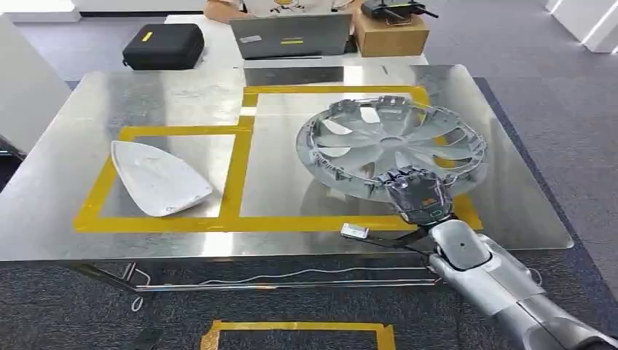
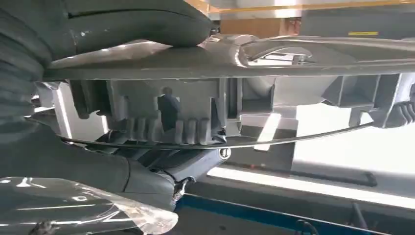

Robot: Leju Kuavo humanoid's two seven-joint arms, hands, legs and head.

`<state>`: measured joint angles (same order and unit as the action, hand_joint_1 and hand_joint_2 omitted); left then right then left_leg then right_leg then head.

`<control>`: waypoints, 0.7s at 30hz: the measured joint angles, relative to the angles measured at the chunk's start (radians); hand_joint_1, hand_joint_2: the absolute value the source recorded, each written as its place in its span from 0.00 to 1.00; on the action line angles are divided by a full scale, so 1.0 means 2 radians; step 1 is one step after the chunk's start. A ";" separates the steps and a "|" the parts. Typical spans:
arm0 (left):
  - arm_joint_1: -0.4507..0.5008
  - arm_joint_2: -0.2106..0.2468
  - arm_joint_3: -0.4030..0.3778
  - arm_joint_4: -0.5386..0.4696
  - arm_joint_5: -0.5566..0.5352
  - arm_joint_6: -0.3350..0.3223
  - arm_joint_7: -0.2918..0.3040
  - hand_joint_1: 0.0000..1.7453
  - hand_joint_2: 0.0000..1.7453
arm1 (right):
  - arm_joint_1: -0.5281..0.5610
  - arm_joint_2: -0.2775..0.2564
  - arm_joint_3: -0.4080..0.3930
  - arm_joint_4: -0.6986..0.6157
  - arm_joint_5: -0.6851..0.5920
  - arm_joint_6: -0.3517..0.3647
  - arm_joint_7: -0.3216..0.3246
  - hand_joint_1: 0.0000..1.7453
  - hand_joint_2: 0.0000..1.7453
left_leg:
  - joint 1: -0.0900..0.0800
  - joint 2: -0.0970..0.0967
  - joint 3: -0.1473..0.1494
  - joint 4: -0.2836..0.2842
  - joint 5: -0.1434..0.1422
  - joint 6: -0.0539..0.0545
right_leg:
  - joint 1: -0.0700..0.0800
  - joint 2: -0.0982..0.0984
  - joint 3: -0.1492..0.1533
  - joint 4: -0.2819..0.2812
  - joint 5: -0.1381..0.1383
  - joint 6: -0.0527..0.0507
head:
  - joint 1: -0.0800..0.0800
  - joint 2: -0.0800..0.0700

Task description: Take the parts from the cabinet and place them on the table.

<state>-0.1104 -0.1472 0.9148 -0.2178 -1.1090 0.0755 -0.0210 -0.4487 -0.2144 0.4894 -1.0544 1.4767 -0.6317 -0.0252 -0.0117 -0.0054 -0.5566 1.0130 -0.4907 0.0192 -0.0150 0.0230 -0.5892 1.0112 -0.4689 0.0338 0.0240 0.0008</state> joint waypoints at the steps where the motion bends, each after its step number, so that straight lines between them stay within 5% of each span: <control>1: 0.000 0.000 0.000 0.000 0.000 0.001 0.001 0.00 1.00 | -0.001 0.000 0.000 0.000 -0.004 0.001 -0.001 1.00 1.00 | 0.000 0.000 0.000 0.000 0.000 0.000 | 0.000 0.000 0.000 0.000 0.000 0.000 | 0.000 0.000; 3: 0.000 0.000 -0.001 0.000 -0.002 0.006 0.005 0.00 1.00 | -0.002 0.001 0.000 0.000 -0.018 0.002 -0.006 1.00 1.00 | 0.000 0.000 0.000 0.000 0.000 0.000 | 0.000 0.000 0.000 0.000 0.000 0.000 | 0.000 0.000; 4: 0.000 0.000 -0.001 0.000 -0.002 0.010 0.006 0.00 1.00 | -0.002 0.001 0.000 0.000 -0.024 0.002 -0.010 0.00 1.00 | 0.000 0.000 0.000 0.000 0.000 0.000 | 0.000 0.000 0.000 0.000 0.000 0.000 | 0.000 0.000; 11: 0.002 0.006 -0.001 0.000 -0.005 0.035 0.014 0.00 1.00 | 0.000 0.001 -0.001 0.006 -0.045 0.010 -0.025 0.00 1.00 | 0.000 0.000 0.000 0.000 0.000 0.000 | 0.000 0.000 0.000 0.000 0.000 0.000 | 0.000 0.000; 12: 0.002 0.007 -0.001 0.000 -0.005 0.036 0.014 0.00 0.00 | 0.001 0.001 -0.001 0.007 -0.046 0.011 -0.026 0.00 1.00 | 0.000 0.000 0.000 0.000 0.000 0.000 | 0.000 0.000 0.000 0.000 0.000 0.000 | 0.000 0.000; 21: 0.002 0.008 -0.001 0.000 -0.005 0.030 0.009 0.00 0.00 | 0.001 0.001 -0.002 0.010 -0.056 0.025 -0.027 0.00 1.00 | 0.000 0.000 0.000 0.000 0.000 0.000 | 0.000 0.000 0.000 0.000 0.000 0.000 | 0.000 0.000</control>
<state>-0.1064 -0.1316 0.9129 -0.2178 -1.1196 0.1346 -0.0023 -0.4465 -0.2121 0.4860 -1.0338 1.3638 -0.5821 -0.0797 -0.0120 -0.0053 -0.5566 1.0131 -0.4906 0.0192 -0.0151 0.0233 -0.5894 1.0111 -0.4688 0.0337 0.0244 0.0008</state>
